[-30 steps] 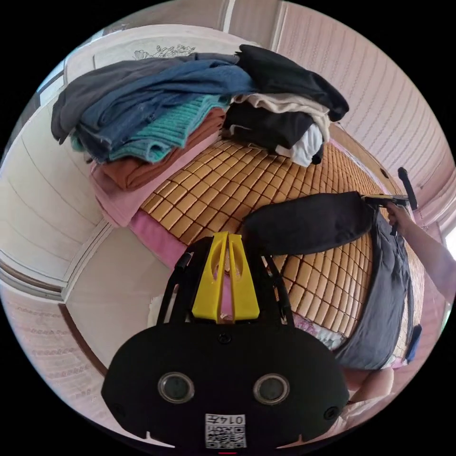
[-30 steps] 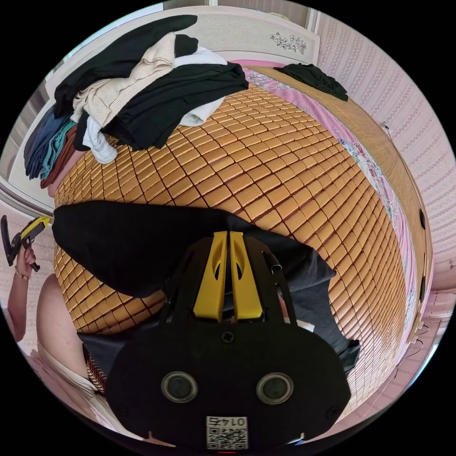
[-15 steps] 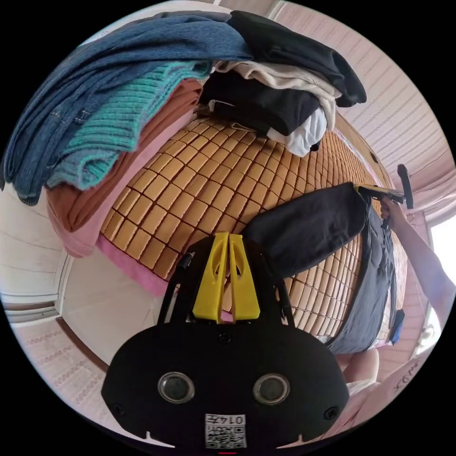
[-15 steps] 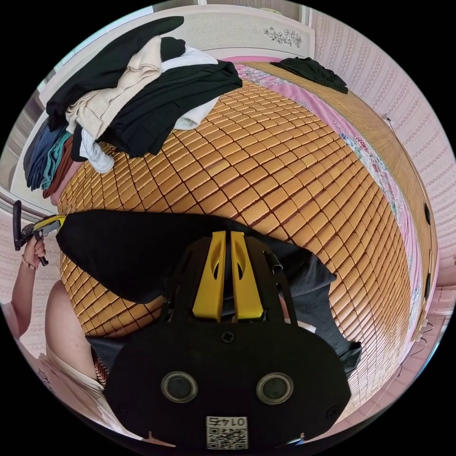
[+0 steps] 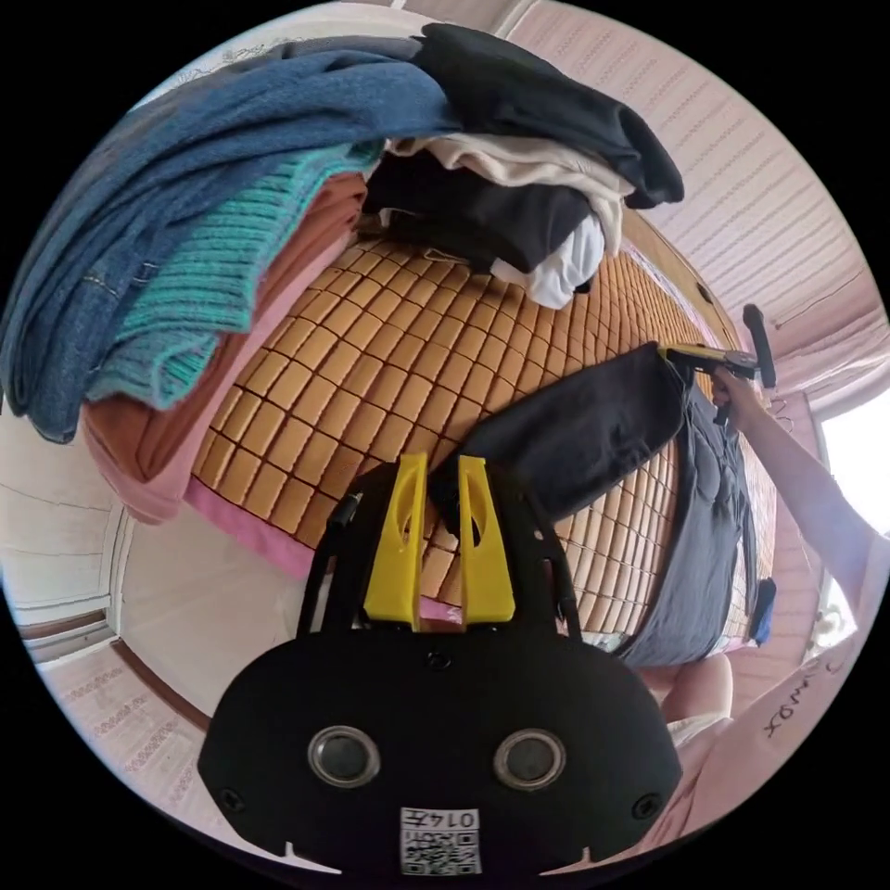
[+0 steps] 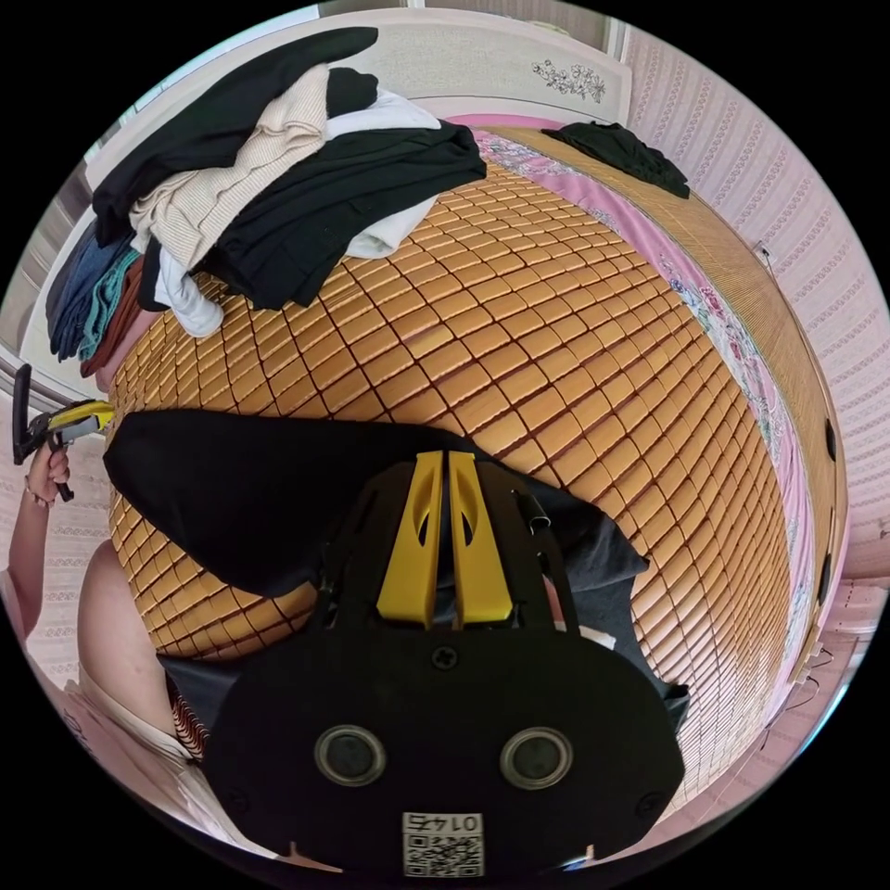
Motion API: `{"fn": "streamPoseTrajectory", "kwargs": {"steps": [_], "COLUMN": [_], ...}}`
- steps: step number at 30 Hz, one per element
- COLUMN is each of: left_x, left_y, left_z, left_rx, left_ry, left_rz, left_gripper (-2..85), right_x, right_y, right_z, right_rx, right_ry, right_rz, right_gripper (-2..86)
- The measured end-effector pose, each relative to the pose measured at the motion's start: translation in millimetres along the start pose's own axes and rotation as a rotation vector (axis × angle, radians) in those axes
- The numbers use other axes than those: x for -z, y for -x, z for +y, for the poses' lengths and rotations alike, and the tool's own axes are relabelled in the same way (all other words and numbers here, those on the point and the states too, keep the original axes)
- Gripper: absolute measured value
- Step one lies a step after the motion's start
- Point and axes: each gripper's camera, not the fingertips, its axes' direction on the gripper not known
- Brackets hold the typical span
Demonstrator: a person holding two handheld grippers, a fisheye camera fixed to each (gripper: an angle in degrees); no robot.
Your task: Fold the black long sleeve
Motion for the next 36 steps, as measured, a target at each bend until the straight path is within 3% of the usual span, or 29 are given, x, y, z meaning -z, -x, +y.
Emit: {"fn": "streamPoseTrajectory", "kwargs": {"steps": [4, 9, 13, 20, 28, 36], "left_x": [-9, 34, 18, 18, -4, 7], "left_y": [-12, 0, 27, 31, 24, 30], "left_z": [6, 7, -2, 28, 32, 66], "left_rx": [-0.033, -0.006, 0.092, 0.055, -0.012, -0.031], "left_ry": [-0.002, -0.249, -0.211, -0.177, -0.108, -0.133], "left_rz": [-0.073, -0.137, -0.163, -0.07, -0.052, 0.016], "left_gripper": [0.8, -0.2, 2.2, 5.8, 0.6, 0.7], "right_x": [-1, -2, -5, 21, 36, 7], "right_y": [5, 14, 20, 50, 228, 372], "right_z": [2, 1, 0, -1, -53, -111], "right_rx": [0.001, 0.02, 0.004, 0.086, 0.51, 0.754], "right_ry": [0.002, -0.005, -0.022, -0.076, -0.116, -0.017], "right_rz": [0.004, -0.007, -0.009, 0.055, -0.247, -0.286], "right_gripper": [-0.7, -0.8, -0.8, -0.4, 3.9, 5.6]}}
